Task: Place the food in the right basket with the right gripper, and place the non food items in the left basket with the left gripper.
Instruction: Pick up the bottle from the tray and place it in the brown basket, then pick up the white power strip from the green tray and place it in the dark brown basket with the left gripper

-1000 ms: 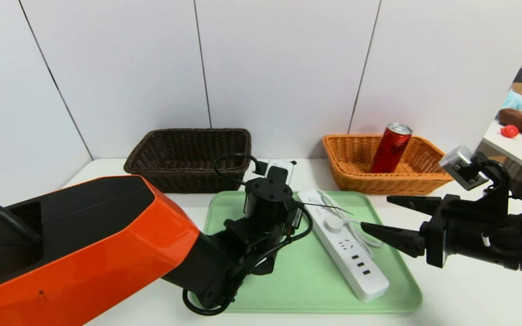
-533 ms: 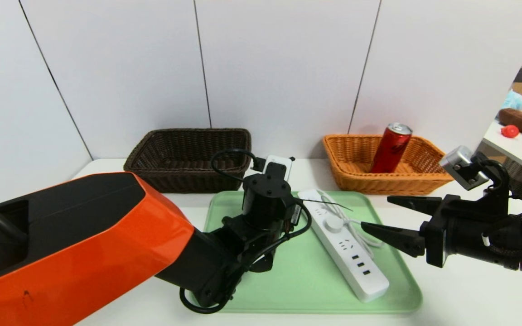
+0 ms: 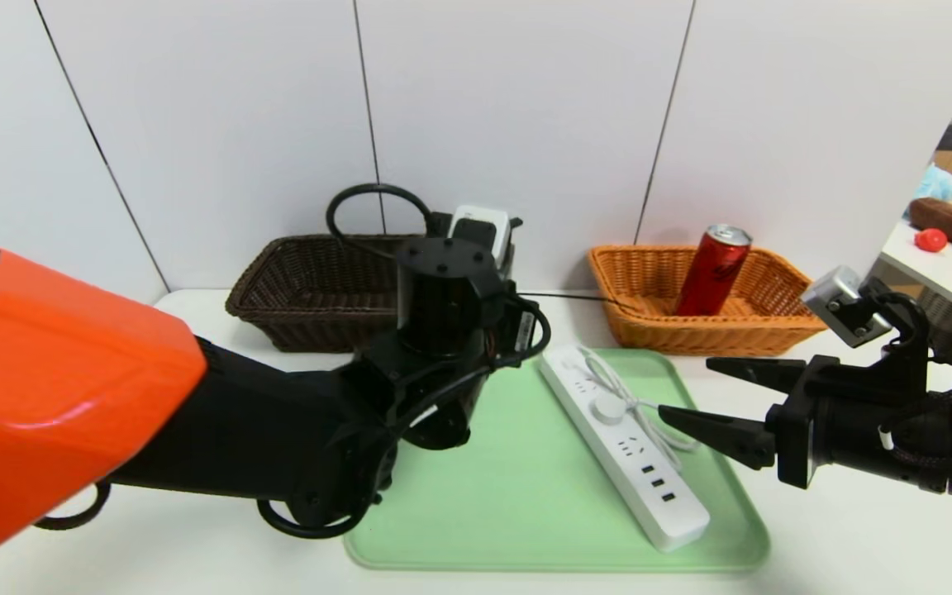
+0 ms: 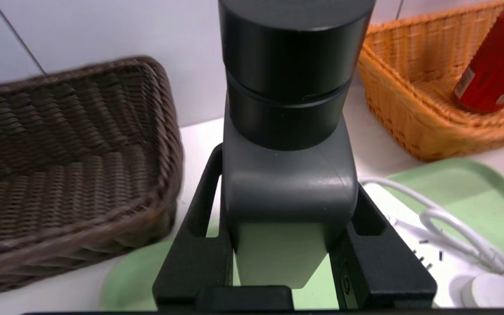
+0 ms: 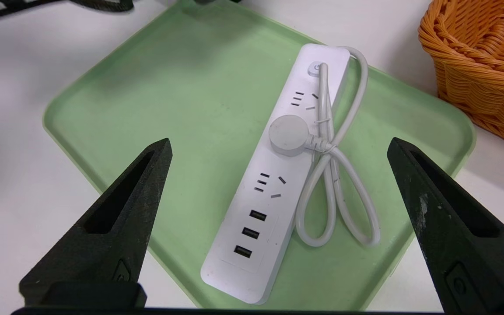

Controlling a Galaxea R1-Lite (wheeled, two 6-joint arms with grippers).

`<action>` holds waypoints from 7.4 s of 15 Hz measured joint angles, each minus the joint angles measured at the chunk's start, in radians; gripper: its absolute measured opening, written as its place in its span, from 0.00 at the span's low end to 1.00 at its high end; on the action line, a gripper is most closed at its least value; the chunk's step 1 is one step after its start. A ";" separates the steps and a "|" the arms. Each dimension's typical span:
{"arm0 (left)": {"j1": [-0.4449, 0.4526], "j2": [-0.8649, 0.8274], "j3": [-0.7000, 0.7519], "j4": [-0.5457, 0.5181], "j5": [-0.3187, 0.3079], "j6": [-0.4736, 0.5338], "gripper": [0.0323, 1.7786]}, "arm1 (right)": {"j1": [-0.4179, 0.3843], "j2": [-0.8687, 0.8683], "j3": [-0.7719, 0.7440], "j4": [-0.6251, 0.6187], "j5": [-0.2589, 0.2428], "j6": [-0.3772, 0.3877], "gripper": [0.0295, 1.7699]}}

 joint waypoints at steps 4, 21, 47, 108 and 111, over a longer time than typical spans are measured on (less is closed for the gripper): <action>0.097 -0.072 -0.069 0.113 0.000 0.011 0.33 | 0.000 0.000 0.000 0.000 0.000 -0.001 0.96; 0.529 0.018 -0.192 0.221 -0.332 0.016 0.33 | 0.000 0.001 0.015 0.004 -0.003 -0.004 0.96; 0.552 0.199 -0.234 0.106 -0.375 0.018 0.59 | 0.005 0.037 0.015 0.002 -0.004 -0.004 0.96; -0.177 0.236 -0.867 1.443 -0.196 -0.665 0.95 | -0.190 -0.280 0.197 0.071 -0.176 0.009 0.96; -0.189 0.249 -0.872 1.436 -0.190 -0.692 0.95 | -0.189 -0.280 0.206 0.071 -0.176 0.009 0.96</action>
